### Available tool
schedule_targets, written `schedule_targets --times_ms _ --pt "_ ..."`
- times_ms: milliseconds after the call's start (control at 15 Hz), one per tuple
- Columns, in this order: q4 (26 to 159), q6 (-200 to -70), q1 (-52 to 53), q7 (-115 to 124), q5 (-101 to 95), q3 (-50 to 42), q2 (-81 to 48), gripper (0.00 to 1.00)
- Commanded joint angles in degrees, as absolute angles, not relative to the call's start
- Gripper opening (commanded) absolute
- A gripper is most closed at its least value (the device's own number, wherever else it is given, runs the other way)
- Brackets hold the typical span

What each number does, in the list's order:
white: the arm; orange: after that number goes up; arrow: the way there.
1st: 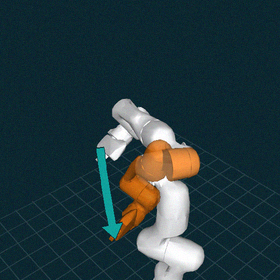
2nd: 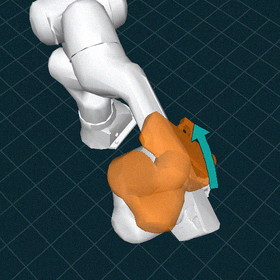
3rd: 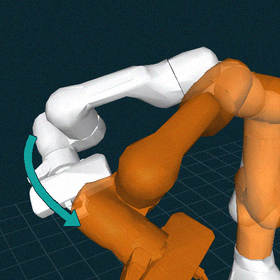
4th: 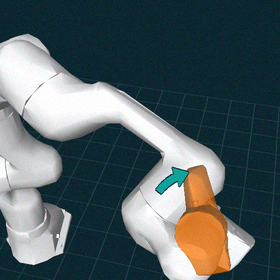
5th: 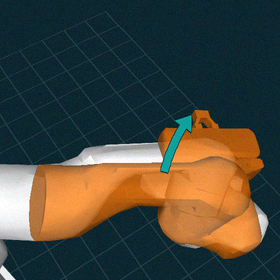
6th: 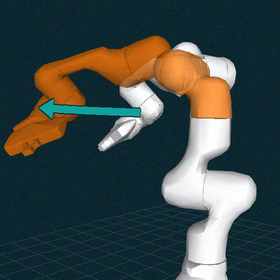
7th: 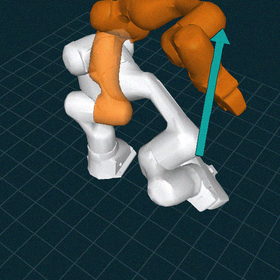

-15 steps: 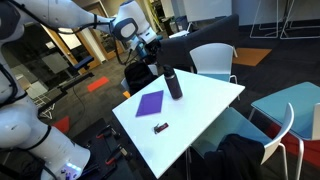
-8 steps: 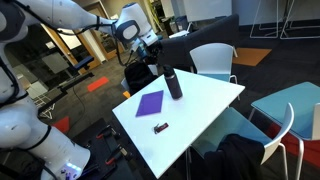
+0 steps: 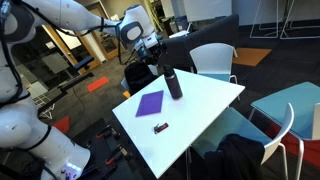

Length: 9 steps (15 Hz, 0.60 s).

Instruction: Pick up the lid and put it on the table

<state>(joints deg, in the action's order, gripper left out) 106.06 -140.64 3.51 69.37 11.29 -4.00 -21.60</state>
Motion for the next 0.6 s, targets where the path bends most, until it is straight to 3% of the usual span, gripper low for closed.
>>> schedule_targets --times_ms 0,533 --pt "101.74 -139.17 3.87 73.96 10.97 -4.64 -24.69 1.00" --pt "96.89 -136.06 4.05 75.26 11.04 -4.00 -29.86 1.00"
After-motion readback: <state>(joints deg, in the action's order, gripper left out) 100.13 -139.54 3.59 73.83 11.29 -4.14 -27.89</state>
